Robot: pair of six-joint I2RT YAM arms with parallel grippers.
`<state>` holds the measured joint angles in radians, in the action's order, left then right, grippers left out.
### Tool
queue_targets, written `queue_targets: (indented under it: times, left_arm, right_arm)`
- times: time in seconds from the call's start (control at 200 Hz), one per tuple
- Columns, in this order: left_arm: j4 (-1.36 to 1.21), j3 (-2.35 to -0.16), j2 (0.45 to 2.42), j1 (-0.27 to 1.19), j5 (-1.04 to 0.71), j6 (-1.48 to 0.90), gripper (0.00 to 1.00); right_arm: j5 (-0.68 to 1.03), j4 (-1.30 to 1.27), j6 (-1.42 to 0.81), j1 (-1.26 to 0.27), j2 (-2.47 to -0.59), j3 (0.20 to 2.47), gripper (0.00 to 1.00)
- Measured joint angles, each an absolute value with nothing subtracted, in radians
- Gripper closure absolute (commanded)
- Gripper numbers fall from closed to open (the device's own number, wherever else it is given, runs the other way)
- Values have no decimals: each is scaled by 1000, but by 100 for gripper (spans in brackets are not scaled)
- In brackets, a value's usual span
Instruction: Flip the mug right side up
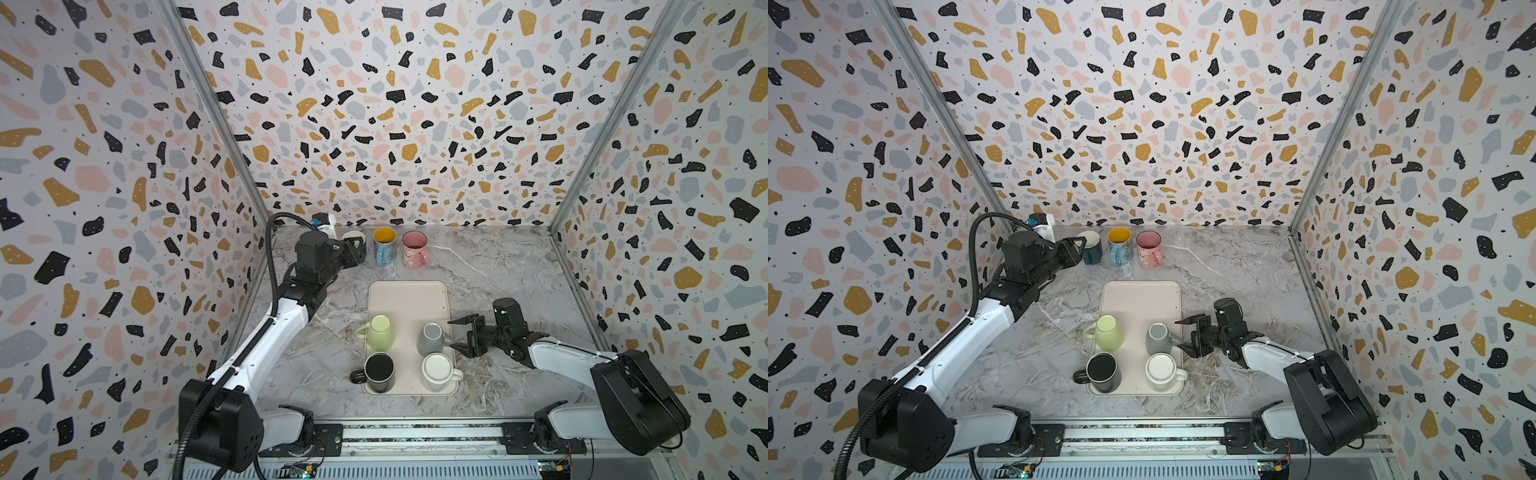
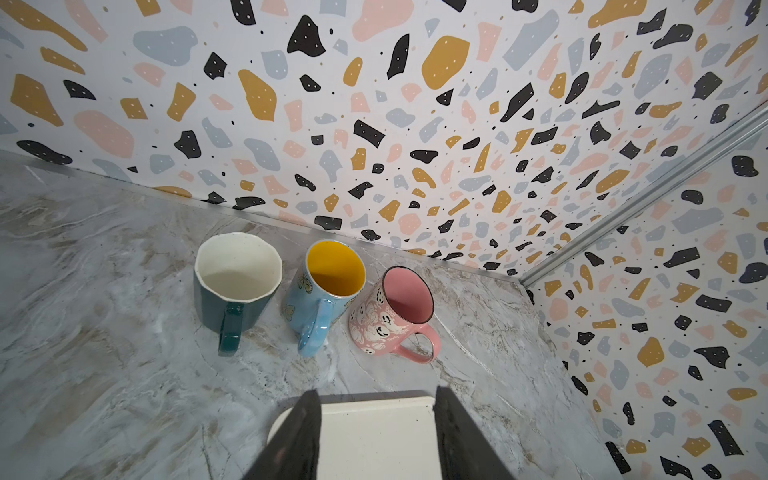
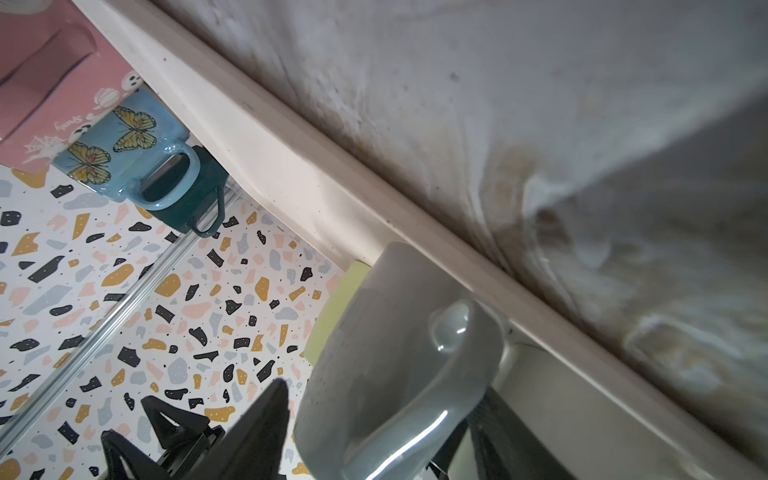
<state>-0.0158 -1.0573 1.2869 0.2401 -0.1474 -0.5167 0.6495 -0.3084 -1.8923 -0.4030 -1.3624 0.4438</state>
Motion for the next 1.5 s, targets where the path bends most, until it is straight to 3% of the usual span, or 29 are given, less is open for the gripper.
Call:
queue_targets:
  times: [0.135, 0.315, 0.926, 1.497]
  left_arm:
    - [-6, -1057, 1287, 236, -147, -517, 54]
    - [-4, -1057, 1289, 236, -147, -517, 54]
    - [-2, -1057, 1302, 230, -147, -517, 54]
    - [-1, -1057, 1302, 229, -147, -513, 54]
  right_arm:
    - [640, -358, -1897, -403, -1405, 445, 48]
    - [635, -408, -1905, -403, -1456, 457, 53]
    - [643, -488, -1935, -447, -1493, 487, 54]
    - [643, -581, -1979, -492, -1567, 487, 63]
